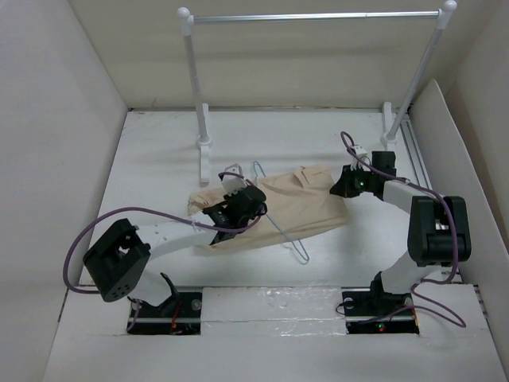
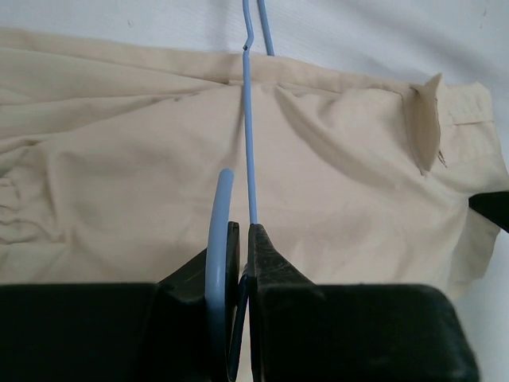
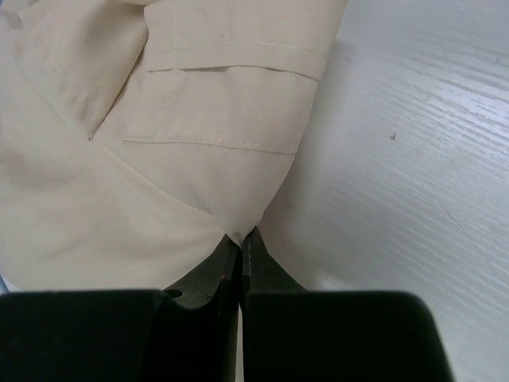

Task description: Place the trousers on the hanger

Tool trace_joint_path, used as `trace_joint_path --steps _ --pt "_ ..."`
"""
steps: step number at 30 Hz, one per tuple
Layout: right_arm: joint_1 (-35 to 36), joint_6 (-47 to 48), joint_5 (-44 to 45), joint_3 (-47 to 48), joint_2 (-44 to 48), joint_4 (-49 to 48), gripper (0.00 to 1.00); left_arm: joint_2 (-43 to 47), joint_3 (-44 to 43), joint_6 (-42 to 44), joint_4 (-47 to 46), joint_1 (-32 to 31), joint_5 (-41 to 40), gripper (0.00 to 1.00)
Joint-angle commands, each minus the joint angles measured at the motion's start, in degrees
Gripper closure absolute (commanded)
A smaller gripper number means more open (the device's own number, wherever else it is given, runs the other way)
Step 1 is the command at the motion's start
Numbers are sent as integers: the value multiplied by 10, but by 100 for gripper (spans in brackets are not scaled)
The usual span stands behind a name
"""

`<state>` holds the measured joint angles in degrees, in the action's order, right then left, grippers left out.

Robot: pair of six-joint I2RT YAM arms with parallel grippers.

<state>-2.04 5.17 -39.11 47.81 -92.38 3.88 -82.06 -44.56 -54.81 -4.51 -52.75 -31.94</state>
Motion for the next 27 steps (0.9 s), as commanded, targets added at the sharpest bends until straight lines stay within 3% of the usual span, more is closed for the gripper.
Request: trace_joint_path --steps 1,9,10,17,22,27 --pt "-10 19 25 17 -7 7 100 2 20 52 133 9 -44 100" --pt "0 21 43 33 -32 20 100 10 -19 94 126 -5 -53 100" --pt "5 20 44 33 -32 22 99 0 -65 102 125 -10 -61 100" --pt "25 5 52 25 -27 13 99 -29 -139 177 107 -24 -73 100" --pt "35 -9 53 6 -23 -6 99 -49 -156 341 50 -30 5 100" --pt "41 -18 63 -22 2 -14 99 -70 -171 432 38 -24 82 100"
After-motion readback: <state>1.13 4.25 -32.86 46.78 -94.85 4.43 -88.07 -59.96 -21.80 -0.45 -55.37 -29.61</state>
